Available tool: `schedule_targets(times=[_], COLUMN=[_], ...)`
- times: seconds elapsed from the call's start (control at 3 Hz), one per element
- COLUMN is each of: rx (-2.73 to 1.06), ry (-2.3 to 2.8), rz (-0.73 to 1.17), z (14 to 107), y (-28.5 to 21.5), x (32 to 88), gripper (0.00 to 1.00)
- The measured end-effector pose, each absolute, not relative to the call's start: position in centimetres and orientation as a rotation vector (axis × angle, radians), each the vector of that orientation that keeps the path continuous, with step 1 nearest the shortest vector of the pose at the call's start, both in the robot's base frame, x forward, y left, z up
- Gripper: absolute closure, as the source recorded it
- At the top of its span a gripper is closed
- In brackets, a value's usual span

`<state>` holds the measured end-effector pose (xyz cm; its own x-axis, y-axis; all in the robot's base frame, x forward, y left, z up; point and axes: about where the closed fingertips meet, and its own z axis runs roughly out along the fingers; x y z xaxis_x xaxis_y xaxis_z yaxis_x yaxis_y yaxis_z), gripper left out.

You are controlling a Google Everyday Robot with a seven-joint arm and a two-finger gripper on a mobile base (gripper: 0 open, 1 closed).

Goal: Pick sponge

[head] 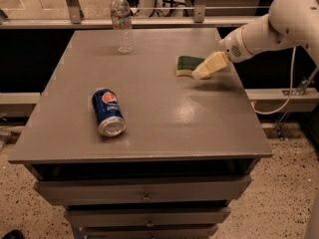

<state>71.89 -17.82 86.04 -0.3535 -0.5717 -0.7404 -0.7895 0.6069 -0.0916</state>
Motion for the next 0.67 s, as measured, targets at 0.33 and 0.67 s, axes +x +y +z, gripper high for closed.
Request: schedule_targets(times=[0.33,0.67], rx=[-1.048,-1.035], ry=[2.075,2.071], rz=[0.411,0.448], z=[84.80,84.37], y=[-17.25,-16.74], x=[72.77,73.27], gripper=[0.08,0.33])
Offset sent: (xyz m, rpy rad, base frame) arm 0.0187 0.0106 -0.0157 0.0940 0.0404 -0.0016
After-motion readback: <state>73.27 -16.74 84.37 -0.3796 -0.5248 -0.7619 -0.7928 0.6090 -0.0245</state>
